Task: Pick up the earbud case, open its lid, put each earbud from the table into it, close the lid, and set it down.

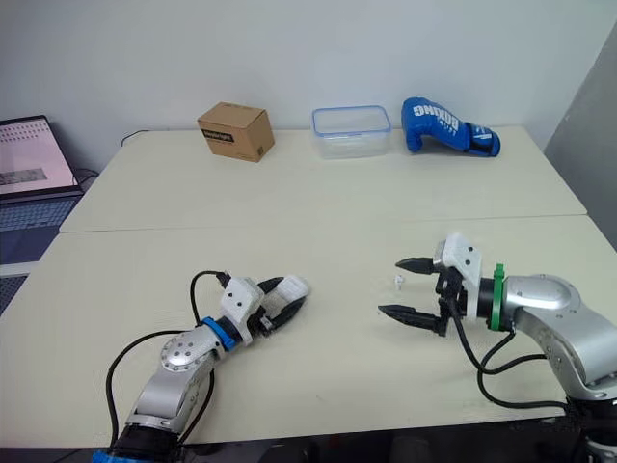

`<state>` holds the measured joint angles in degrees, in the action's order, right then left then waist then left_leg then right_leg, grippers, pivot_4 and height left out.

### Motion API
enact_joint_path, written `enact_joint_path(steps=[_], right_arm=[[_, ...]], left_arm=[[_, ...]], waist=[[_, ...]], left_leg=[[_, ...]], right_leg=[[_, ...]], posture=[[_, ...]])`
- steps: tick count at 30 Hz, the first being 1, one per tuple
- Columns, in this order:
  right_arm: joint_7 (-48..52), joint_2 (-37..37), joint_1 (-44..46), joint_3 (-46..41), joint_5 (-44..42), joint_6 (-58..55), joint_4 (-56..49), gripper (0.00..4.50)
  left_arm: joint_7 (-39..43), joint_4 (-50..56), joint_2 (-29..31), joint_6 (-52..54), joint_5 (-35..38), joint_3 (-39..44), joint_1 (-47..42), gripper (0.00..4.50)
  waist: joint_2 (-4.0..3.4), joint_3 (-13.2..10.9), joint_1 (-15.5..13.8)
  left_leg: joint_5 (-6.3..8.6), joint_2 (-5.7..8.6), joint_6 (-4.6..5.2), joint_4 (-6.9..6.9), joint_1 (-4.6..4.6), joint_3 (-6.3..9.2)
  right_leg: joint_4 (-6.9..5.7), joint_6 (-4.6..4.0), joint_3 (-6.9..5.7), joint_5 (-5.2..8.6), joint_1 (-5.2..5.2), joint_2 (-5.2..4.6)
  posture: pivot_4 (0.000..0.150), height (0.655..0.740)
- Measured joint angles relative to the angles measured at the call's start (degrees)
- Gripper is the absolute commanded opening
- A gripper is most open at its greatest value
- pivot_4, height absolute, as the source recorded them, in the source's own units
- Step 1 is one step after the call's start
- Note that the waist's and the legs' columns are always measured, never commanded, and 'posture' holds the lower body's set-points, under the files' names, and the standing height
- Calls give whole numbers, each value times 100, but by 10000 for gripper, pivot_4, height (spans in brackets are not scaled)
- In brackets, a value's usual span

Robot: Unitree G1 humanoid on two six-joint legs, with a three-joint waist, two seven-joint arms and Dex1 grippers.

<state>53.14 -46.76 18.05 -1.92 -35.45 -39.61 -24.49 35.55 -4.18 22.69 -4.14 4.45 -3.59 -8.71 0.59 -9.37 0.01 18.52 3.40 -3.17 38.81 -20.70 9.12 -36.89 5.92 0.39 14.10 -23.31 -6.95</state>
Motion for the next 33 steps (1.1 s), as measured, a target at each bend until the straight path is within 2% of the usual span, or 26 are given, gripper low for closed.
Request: enact_joint_path(steps=[5, 11, 17, 28, 33], right_arm=[[-52, 106, 656, 204, -131, -687, 509, 45000], [-87, 231, 1751, 306, -970, -2547, 1048, 45000], [-369, 896, 2471, 40, -1668, -3605, 1601, 45000], [-1508, 2145, 2948, -740, -2226, -5044, 2260, 45000], [-1970, 2302, 3060, -941, -2549, -5244, 2350, 45000]], left_arm=[[204, 164, 294, -309, -92, -61, -468, 27872], [787, 586, 644, -541, -6, -135, -973, 27872], [1468, 851, 712, -562, 348, -333, -1604, 27872], [2126, 867, 672, -942, 416, -637, -2280, 27872], [2187, 720, 636, -1268, 362, -744, -2311, 27872]], waist=[[2, -2, 10], [1, -4, 13], [2, -6, 17], [0, -6, 46], [0, -7, 53]], left_leg=[[-1, 2, -1, 0, -12, -1], [-1, 1, -2, -2, -15, -2], [-1, 2, -1, -1, -17, 0], [-1, 3, -2, -1, -19, -1], [-1, 3, -2, -1, -19, -1]], right_leg=[[5, 0, 1, 0, -10, -2], [5, -1, 2, 0, -16, -2], [4, -1, 1, -1, -16, -2], [-1, -1, 3, -1, -25, -1], [-2, -1, 3, -1, -25, -1]], posture=[[1500, 7307], [1500, 7307], [1500, 7307], [1500, 7307], [1500, 7307]])
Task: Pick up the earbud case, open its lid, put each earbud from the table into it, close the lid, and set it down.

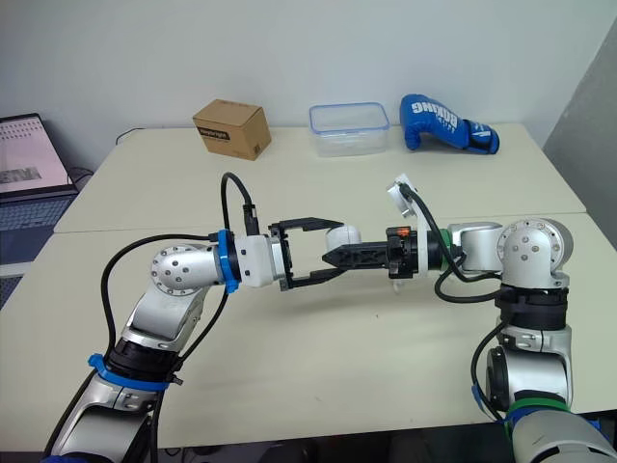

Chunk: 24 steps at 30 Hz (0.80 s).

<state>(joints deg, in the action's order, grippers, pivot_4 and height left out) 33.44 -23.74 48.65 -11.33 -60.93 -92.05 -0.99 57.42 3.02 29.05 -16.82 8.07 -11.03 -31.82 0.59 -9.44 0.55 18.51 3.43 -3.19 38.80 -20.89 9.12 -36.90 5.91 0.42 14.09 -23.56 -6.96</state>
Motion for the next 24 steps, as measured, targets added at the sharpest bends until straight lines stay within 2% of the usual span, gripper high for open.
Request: enact_joint_path(steps=[9, 12, 14, 24], right_arm=[[-508, -15, -1, -87, -532, 0, 120, 45000], [-628, -17, -8, -85, -617, 0, 121, 39057], [-672, -19, -25, -78, -667, 0, 121, 32016], [-781, -66, -68, -28, -876, 0, 122, 32016]], left_arm=[[63, -137, 1, -145, -52, 0, 0, 27872], [57, -145, 1, -146, -59, 0, 0, 27872], [53, -145, 1, -146, -60, 0, -1, 27872], [10, -247, 12, -195, -70, 6, -112, 27872]], waist=[[0, 0, 49], [0, 0, 85], [0, 0, 102], [0, 0, 112]], left_leg=[[0, 0, 0, 0, 0, 1], [0, 0, 0, 0, 0, 1], [0, 0, 1, 0, 0, 1], [0, 0, 1, 0, -1, 1]], right_leg=[[-1, 0, 0, 0, 0, 0], [-1, 0, 0, 0, 0, 0], [-1, 0, 0, 0, -1, 0], [-1, 0, 0, 0, -1, 0]], posture=[[1500, 7307], [1500, 7307], [1500, 7307], [1500, 7307]])
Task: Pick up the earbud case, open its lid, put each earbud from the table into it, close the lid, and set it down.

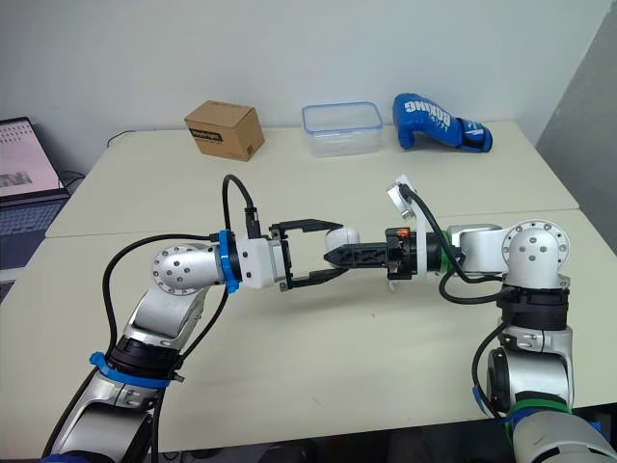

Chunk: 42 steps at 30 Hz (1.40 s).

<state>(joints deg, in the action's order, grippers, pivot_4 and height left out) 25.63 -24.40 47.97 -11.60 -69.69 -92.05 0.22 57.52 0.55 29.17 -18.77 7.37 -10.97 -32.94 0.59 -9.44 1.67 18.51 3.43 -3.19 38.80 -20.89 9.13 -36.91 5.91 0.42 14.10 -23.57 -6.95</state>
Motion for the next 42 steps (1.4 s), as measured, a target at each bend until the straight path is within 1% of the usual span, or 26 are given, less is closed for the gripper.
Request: enact_joint_path(steps=[19, 22, 27, 28, 41, 42], right_arm=[[-197, -23, -38, 39, -183, 0, 0, 32016], [-222, -19, -38, 32, -180, 1, 8, 25792], [-332, -30, -38, -47, -161, 2, 53, 8639], [-336, -29, -38, -49, -161, 1, 60, 7696], [-381, -15, -41, -60, -186, 1, 63, 7751], [-381, -9, -51, -58, -200, 1, 63, 7751]], left_arm=[[-5, -40, 34, -39, 1, 0, -14, 27872], [-5, -34, 34, -42, 17, 0, -14, 27872], [-13, 20, 39, -49, 61, 29, -20, 27872], [-18, 25, 39, -51, 60, 29, -20, 27872], [-25, 109, 67, 84, 67, 27, -16, 27872], [8, 141, 88, 166, 108, 26, -17, 35147]], waist=[[0, 0, 1], [0, 0, 1], [0, 0, 1], [0, 0, 1], [0, 0, 2], [0, 0, 2]], left_leg=[[0, 0, 0, 0, 0, 0], [0, 0, 0, 0, 0, 0], [0, 0, 0, 0, 0, 0], [0, 0, 0, 0, 0, 0], [0, 0, 0, 0, 0, -1], [0, 0, 0, 0, 0, 0]], right_leg=[[0, 0, 0, 0, -1, 0], [0, 0, 1, 0, -1, 0], [-1, 0, 1, 0, -1, 0], [-1, 0, 1, 0, -1, 0], [-1, 0, 1, 0, -2, 0], [-1, 0, 1, 0, -1, 0]], posture=[[1500, 7307], [1500, 7307], [1500, 7307], [1500, 7307], [1500, 7307], [1500, 7307]])
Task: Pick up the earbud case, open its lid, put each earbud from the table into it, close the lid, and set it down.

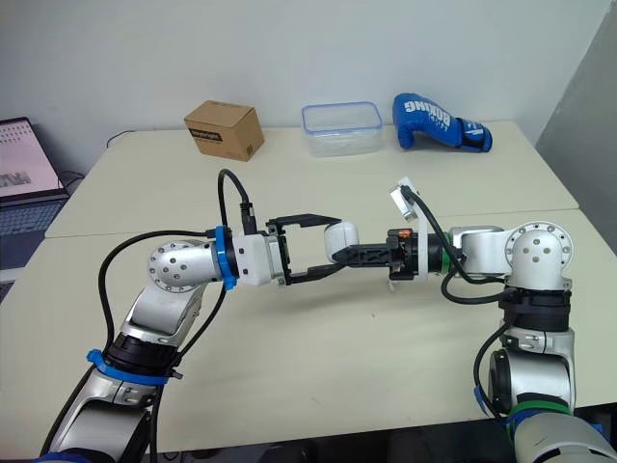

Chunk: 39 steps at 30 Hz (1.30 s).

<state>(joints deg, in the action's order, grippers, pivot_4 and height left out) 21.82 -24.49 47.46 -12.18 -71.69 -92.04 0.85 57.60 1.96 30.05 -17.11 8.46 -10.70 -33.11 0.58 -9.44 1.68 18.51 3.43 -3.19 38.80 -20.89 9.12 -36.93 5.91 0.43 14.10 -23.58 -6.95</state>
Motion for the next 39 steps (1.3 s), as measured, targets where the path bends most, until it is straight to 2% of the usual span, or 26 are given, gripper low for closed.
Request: enact_joint_path(steps=[3, 4, 9, 13, 17, 21, 24, 26, 32, 39], right_arm=[[49, 63, -22, 15, -210, -1, -20, 7751], [49, 63, -22, 16, -247, -1, -23, 7751], [30, 65, -27, 18, -283, 0, -31, 7751], [59, 1, -91, 87, -205, 21, -109, 7751], [629, -566, -166, 779, 496, 670, -761, 7751], [1482, -1268, -151, 1817, 1594, 1771, -1415, 7751], [1984, -1626, -125, 2609, 2443, 2515, -1684, 7751], [2298, -1865, -84, 3123, 3009, 2935, -1873, 7751], [2837, -2031, 114, 3793, 3918, 3491, -2093, 7751], [3102, -1875, 307, 4064, 4489, 3566, -2081, 7751]], left_arm=[[116, 19, 55, 313, 35, -34, 7, 44024], [150, 20, 62, 344, 43, -33, 13, 44870], [235, 309, 175, 732, 308, -9, 143, 44870], [612, 709, 884, 1781, 783, 124, 317, 44870], [743, 955, 1577, 3808, 1658, 448, 280, 44870], [828, 951, 1836, 5169, 2243, 582, 2, 44870], [865, 922, 1857, 5590, 2320, 578, -234, 38560], [948, 874, 1851, 5643, 2291, 495, -362, 32741], [1212, 771, 1846, 5723, 2216, 202, -594, 12638], [1458, 692, 1699, 5792, 2009, -170, -965, 12638]], waist=[[0, 0, 7], [-1, 0, 6], [-1, 0, 15], [-8, -4, 34], [-13, -10, 33], [-11, -11, 39], [-10, -12, 45], [-9, -13, 44], [-5, -15, 31], [-4, -16, 24]], left_leg=[[0, 0, 0, 0, 0, 0], [0, 0, 0, 0, 0, 0], [0, -2, 0, -1, 0, -1], [1, -3, 2, -3, -1, -2], [8, -1, 16, -2, -3, 0], [2, -3, 5, -2, -2, 2], [1, -3, 2, -2, -2, 0], [1, -3, 1, -2, -3, 0], [0, -3, 0, -2, -3, 0], [0, -2, 0, -2, -5, -1]], right_leg=[[-1, 0, 1, 0, 0, 1], [-1, 0, 0, 0, 0, 1], [-1, 0, 2, 0, -2, 2], [-5, 1, 5, 0, -8, 5], [-5, 8, 3, 5, -8, 5], [-5, 12, -1, 7, -6, 7], [-5, 12, 0, 7, -7, 7], [-3, 12, 0, 7, -7, 6], [-2, 11, 1, 7, -9, 6], [-3, 10, 2, 7, -10, 6]], posture=[[1500, 7307], [1500, 7307], [1500, 7307], [1500, 7307], [1500, 7307], [1500, 7307], [1500, 7307], [1500, 7307], [1500, 7307], [1500, 7307]])
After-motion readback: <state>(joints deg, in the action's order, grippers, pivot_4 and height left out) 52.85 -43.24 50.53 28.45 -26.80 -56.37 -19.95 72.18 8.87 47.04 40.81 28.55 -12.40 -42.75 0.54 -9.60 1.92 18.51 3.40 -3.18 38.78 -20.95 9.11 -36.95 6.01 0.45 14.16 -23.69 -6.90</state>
